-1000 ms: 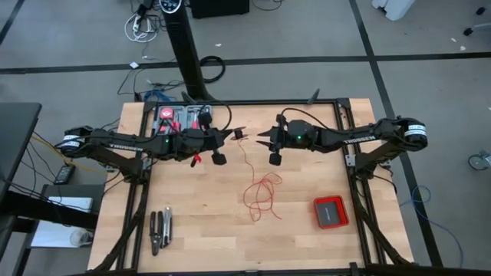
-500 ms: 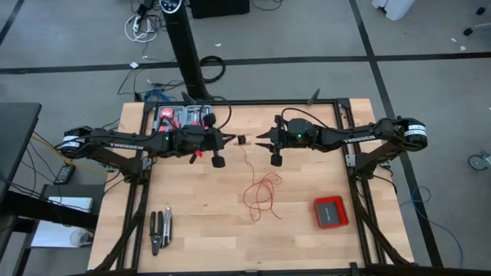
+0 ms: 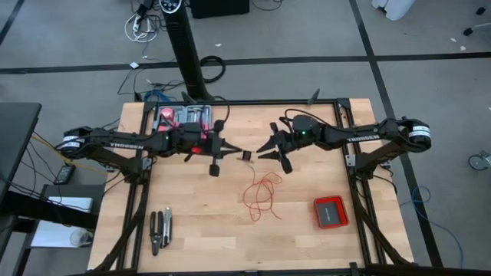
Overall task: Coil cords
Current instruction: Coil the red wire onto the spool
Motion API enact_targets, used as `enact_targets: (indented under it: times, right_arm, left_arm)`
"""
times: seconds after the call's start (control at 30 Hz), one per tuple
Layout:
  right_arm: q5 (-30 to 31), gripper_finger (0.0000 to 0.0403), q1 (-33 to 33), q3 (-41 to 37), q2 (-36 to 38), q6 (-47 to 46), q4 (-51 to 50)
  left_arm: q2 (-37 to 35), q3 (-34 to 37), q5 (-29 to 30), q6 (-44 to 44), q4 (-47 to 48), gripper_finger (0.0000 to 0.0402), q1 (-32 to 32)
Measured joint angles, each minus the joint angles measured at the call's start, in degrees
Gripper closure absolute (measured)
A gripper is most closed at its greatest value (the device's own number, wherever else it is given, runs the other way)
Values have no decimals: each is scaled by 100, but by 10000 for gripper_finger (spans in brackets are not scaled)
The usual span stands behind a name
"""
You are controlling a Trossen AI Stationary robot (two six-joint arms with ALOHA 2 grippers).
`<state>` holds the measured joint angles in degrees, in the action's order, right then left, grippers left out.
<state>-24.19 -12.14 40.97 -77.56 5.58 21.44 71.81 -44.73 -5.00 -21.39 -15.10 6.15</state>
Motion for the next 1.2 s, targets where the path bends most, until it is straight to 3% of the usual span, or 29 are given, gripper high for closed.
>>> enact_targets:
  times: [0.1, 0.17, 0.33, 0.4, 0.57, 0.87, 0.93, 1.1, 1.2]
  right_arm:
    - [416, 310, 98, 0, 171, 2, -10]
    - [1067, 310, 190, 0, 273, 34, 40]
    - [4031, 310, 712, 0, 274, -138, 721]
    - [4681, 310, 935, 0, 229, 80, 1129]
    - [4816, 310, 1270, 82, 138, 639, 1862]
    - [4241, 310, 1397, 240, -122, 1104, 1270]
    - [4611, 310, 1383, 240, -72, 1190, 914]
    - [6457, 310, 1386, 490, 175, 1217, -221]
    - [6405, 310, 1475, 657, 309, 1350, -558]
  left_arm:
    - [0, 0, 709, 0, -431, 401, -116]
    - [1, 0, 1217, 0, -706, 401, -195]
    - [-2, 2, 2055, 83, -2006, 401, -362]
    - [-2, 2, 2118, 83, -2413, 401, -383]
    - [-2, 0, 2148, -20, -3225, 401, -371]
    - [0, 0, 2142, 63, -3635, 401, -249]
    - [0, 0, 2138, 87, -3596, 401, -260]
    - [-1, 0, 1902, 397, -3016, 401, -332]
    - [0, 0, 1572, 424, -2313, 401, -332]
